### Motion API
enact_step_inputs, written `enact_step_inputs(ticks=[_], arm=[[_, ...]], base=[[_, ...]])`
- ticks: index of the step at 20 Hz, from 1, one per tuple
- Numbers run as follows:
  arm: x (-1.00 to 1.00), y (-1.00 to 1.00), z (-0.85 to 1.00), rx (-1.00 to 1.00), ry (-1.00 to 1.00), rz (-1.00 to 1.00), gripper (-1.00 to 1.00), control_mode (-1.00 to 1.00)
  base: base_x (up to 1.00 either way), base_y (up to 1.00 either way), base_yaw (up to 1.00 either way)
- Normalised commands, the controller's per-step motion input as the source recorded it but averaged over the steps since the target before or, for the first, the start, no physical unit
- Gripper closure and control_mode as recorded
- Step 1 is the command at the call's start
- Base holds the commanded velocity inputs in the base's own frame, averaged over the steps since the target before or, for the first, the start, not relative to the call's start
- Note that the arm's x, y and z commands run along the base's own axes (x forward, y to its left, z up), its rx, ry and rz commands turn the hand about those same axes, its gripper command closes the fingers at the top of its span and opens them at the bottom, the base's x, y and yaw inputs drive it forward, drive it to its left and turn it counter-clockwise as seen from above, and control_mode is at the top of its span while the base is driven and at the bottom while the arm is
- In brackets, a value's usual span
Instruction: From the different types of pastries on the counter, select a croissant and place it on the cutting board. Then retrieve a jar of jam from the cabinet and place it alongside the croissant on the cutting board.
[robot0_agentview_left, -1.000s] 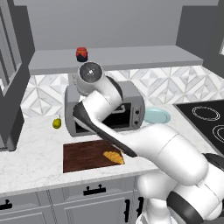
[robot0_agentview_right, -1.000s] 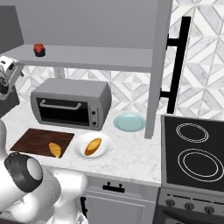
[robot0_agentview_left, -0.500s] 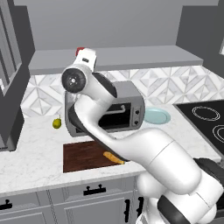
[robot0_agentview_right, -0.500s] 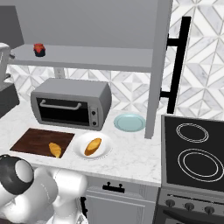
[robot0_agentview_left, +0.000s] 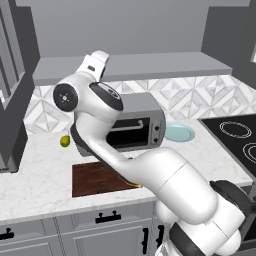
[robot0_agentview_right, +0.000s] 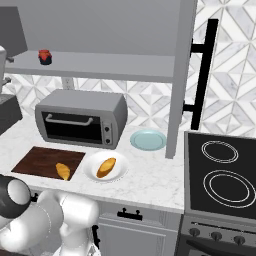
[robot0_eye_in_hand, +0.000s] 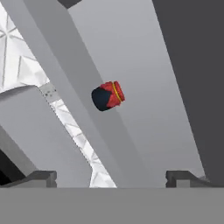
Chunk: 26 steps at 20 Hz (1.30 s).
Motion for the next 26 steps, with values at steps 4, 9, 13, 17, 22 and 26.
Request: enact_step_inputs(ticks=[4,9,13,17,22,26], arm=[[0.00,0.00,0.22,0.21,-0.05,-0.27,-1.00,-1.00],[0.07,-0.06,0.11,0.25,0.00,-0.13,-1.00,-1.00],[0.29,-0.28,0.06,0.31,0.00,0.00,-1.00,-1.00],[0.00,-0.04,0.03,0.00,-0.05,0.00,-1.00,-1.00],[0.17,-0.06,0.00,0.00,-0.20,0.01,-1.00,-1.00],[0.20,-0.16,0.00,0.00,-0.17,0.00,-1.00,-1.00]], base=[[0.00,0.00,0.00],[0.00,0.00,0.00],[0.00,0.00,0.00],[0.00,0.00,0.00],[0.00,0.00,0.00],[0.00,0.00,0.00]])
